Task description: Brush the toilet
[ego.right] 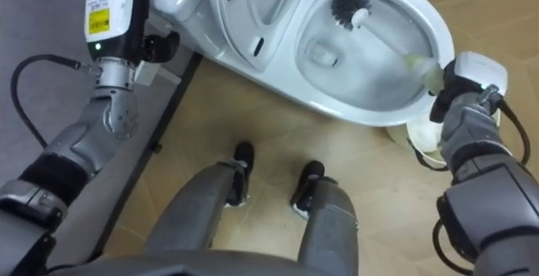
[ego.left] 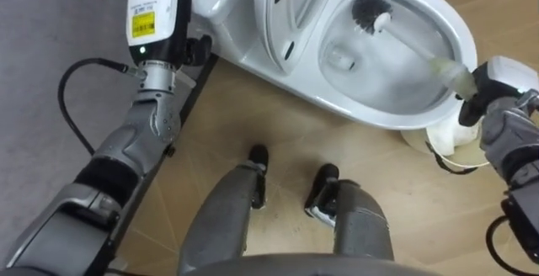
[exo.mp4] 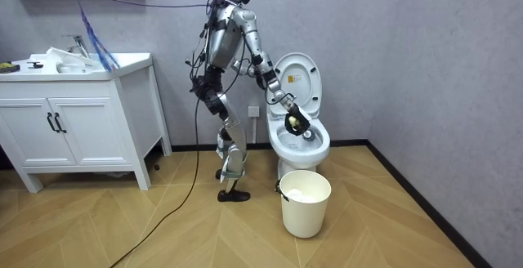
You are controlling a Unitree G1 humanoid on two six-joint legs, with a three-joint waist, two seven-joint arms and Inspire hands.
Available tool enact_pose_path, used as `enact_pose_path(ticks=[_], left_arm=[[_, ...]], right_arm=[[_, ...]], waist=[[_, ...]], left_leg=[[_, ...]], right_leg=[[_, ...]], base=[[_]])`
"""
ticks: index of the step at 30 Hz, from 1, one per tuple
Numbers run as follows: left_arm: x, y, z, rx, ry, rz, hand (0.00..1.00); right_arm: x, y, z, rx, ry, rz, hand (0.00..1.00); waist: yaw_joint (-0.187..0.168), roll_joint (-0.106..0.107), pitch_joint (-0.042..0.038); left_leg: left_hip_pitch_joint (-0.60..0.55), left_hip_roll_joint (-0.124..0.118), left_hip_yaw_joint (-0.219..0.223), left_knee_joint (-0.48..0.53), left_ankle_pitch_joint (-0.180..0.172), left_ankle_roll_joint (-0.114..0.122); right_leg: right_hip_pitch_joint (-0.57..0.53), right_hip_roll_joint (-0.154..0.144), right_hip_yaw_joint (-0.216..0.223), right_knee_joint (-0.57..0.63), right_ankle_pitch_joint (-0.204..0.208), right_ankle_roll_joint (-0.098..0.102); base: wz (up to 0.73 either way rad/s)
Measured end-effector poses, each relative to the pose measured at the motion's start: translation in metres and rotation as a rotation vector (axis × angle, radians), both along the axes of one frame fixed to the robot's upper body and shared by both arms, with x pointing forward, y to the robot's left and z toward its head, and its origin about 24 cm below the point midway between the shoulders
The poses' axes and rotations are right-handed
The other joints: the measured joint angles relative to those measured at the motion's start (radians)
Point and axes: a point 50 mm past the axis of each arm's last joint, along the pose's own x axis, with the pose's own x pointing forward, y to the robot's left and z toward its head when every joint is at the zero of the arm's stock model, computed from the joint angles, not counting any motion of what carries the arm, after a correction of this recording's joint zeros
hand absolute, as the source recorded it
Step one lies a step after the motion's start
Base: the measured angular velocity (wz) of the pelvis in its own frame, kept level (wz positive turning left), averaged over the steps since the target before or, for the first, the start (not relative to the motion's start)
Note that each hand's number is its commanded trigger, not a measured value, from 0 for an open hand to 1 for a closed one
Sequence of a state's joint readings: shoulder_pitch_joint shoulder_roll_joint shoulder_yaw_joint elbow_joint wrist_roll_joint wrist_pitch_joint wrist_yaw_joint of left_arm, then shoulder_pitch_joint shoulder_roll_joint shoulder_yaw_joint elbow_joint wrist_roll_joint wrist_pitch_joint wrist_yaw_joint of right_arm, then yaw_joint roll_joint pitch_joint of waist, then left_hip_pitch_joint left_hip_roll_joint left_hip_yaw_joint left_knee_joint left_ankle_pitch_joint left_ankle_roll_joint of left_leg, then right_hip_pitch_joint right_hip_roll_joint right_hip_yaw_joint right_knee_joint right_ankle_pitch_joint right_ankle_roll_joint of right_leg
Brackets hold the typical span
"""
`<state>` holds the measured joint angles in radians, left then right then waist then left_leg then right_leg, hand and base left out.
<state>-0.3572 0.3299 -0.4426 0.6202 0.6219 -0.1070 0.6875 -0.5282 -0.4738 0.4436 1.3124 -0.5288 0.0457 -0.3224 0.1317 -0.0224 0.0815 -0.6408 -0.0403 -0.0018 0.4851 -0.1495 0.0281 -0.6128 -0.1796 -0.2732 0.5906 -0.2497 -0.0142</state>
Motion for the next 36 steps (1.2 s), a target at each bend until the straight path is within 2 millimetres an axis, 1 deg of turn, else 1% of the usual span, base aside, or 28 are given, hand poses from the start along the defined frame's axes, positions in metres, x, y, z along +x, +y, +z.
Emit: enact_pose_path(ticks=[3, 5, 7, 8, 11, 13, 14, 16, 18, 19, 21, 23, 27, 30, 32, 33, 34, 35, 36], left_arm=[[-0.001, -0.003, -0.002, -0.004, 0.009, -0.003, 0.00], [-0.002, -0.005, -0.005, -0.004, 0.018, -0.008, 0.00], [-0.004, -0.006, -0.007, -0.004, 0.029, -0.011, 0.00], [-0.006, -0.006, -0.012, -0.005, 0.041, -0.002, 0.00], [-0.010, -0.009, -0.020, -0.023, 0.068, 0.020, 0.00], [-0.013, -0.006, -0.026, -0.018, 0.083, 0.036, 0.00], [-0.015, -0.004, -0.028, -0.021, 0.088, 0.048, 0.00], [-0.018, -0.001, -0.030, -0.029, 0.091, 0.063, 0.00], [-0.023, 0.001, -0.033, -0.037, 0.094, 0.075, 0.00], [-0.025, 0.001, -0.034, -0.042, 0.097, 0.077, 0.00], [-0.026, -0.001, -0.034, -0.063, 0.098, 0.078, 0.00], [-0.027, -0.004, -0.033, -0.096, 0.096, 0.077, 0.00], [-0.026, -0.008, -0.033, -0.101, 0.098, 0.073, 0.00], [-0.023, -0.013, -0.028, -0.131, 0.089, 0.053, 0.00], [-0.020, -0.014, -0.024, -0.137, 0.068, 0.052, 0.00], [-0.019, -0.014, -0.022, -0.137, 0.062, 0.051, 0.00], [-0.017, -0.014, -0.020, -0.134, 0.054, 0.051, 0.00], [-0.013, -0.014, -0.015, -0.128, 0.038, 0.048, 0.00], [-0.011, -0.014, -0.013, -0.126, 0.032, 0.046, 0.00]], right_arm=[[0.000, 0.006, -0.003, -0.085, 0.055, 0.099, 1.00], [-0.002, 0.012, -0.007, -0.196, 0.109, 0.218, 1.00], [-0.008, 0.016, -0.014, -0.270, 0.156, 0.280, 1.00], [-0.011, 0.018, -0.017, -0.295, 0.164, 0.286, 1.00], [-0.019, 0.019, -0.023, -0.347, 0.176, 0.314, 1.00], [-0.023, 0.025, -0.028, -0.369, 0.178, 0.343, 1.00], [-0.026, 0.028, -0.031, -0.371, 0.178, 0.354, 1.00], [-0.032, 0.029, -0.035, -0.373, 0.186, 0.365, 1.00], [-0.038, 0.029, -0.039, -0.370, 0.196, 0.363, 1.00], [-0.042, 0.030, -0.042, -0.366, 0.206, 0.361, 1.00], [-0.045, 0.029, -0.044, -0.365, 0.217, 0.358, 1.00], [-0.044, 0.027, -0.042, -0.379, 0.215, 0.365, 1.00], [-0.040, 0.025, -0.040, -0.320, 0.186, 0.299, 1.00], [-0.037, 0.020, -0.038, -0.180, 0.139, 0.155, 1.00], [-0.027, 0.019, -0.031, -0.005, 0.028, -0.006, 1.00], [-0.023, 0.018, -0.028, 0.040, -0.006, -0.048, 1.00], [-0.014, 0.016, -0.020, 0.118, -0.078, -0.133, 1.00], [-0.008, 0.012, -0.013, 0.152, -0.122, -0.187, 1.00], [-0.006, 0.010, -0.010, 0.153, -0.131, -0.198, 1.00]], waist=[[0.007, 0.012, 0.0002], [0.012, 0.034, -0.0009], [0.020, 0.048, -0.0025], [0.020, 0.057, -0.0067], [0.013, 0.072, -0.0167], [0.008, 0.078, -0.0209], [0.002, 0.078, -0.0211], [-0.005, 0.079, -0.0229], [-0.017, 0.085, -0.0267], [-0.020, 0.085, -0.0297], [-0.020, 0.085, -0.0306], [-0.015, 0.086, -0.0310], [-0.003, 0.088, -0.0318], [0.010, 0.092, -0.0308], [0.009, 0.091, -0.0298], [0.008, 0.090, -0.0291], [0.008, 0.084, -0.0253], [0.000, 0.071, -0.0167], [-0.005, 0.071, -0.0165]], left_leg=[[0.000, -0.002, -0.003, -0.001, 0.000, 0.000], [0.000, -0.001, -0.006, -0.001, 0.000, 0.000], [0.002, 0.004, -0.003, -0.002, -0.001, 0.001], [0.006, 0.004, -0.003, -0.010, -0.001, 0.001], [0.026, 0.007, 0.002, -0.025, -0.001, 0.000], [0.043, 0.008, 0.005, -0.035, -0.002, -0.002], [0.055, 0.010, 0.008, -0.046, -0.002, -0.004], [0.061, 0.012, 0.013, -0.056, 0.000, -0.005], [0.062, 0.013, 0.016, -0.053, 0.000, -0.005], [0.062, 0.016, 0.028, -0.048, 0.000, -0.005], [0.060, 0.018, 0.032, -0.039, 0.000, -0.005], [0.060, 0.019, 0.033, -0.038, 0.000, -0.005], [0.058, 0.018, 0.032, -0.036, 0.000, -0.005], [0.053, 0.012, 0.035, -0.039, 0.000, -0.005], [0.023, 0.011, 0.041, -0.033, 0.002, 0.000], [0.016, 0.010, 0.044, -0.032, 0.004, 0.002], [0.002, 0.004, 0.052, -0.027, 0.007, 0.007], [-0.011, -0.007, 0.052, -0.015, 0.010, 0.012], [-0.018, -0.010, 0.053, -0.008, 0.012, 0.014]], right_leg=[[0.004, 0.003, -0.004, -0.005, 0.001, 0.000], [0.008, 0.003, -0.006, -0.004, 0.001, 0.000], [0.011, 0.006, -0.005, -0.006, 0.002, 0.002], [0.014, 0.008, -0.005, -0.012, 0.002, 0.002], [0.029, 0.013, -0.003, -0.024, 0.003, 0.001], [0.049, 0.022, -0.002, -0.042, 0.004, 0.001], [0.059, 0.025, -0.002, -0.055, 0.004, 0.000], [0.063, 0.027, -0.002, -0.057, 0.004, 0.000], [0.070, 0.028, -0.006, -0.063, 0.004, 0.000], [0.076, 0.029, -0.007, -0.069, 0.004, 0.000], [0.081, 0.031, -0.007, -0.074, 0.004, 0.000], [0.080, 0.032, -0.005, -0.075, 0.004, 0.000], [0.075, 0.030, -0.005, -0.064, 0.004, 0.000], [0.049, 0.020, 0.007, -0.035, 0.004, 0.000], [0.007, 0.008, 0.017, -0.004, 0.002, 0.000], [-0.005, 0.005, 0.020, 0.005, 0.002, 0.000], [-0.030, -0.007, 0.026, 0.027, 0.001, 0.000], [-0.050, -0.021, 0.032, 0.051, -0.007, 0.000], [-0.057, -0.027, 0.034, 0.062, -0.012, 0.001]], base=[[0.02], [0.05], [-0.02], [0.00], [-0.03], [-0.05], [-0.06], [-0.02], [0.03], [0.04], [0.00], [0.00], [0.00], [-0.04], [-0.02], [0.00], [0.00], [0.05], [0.12]])
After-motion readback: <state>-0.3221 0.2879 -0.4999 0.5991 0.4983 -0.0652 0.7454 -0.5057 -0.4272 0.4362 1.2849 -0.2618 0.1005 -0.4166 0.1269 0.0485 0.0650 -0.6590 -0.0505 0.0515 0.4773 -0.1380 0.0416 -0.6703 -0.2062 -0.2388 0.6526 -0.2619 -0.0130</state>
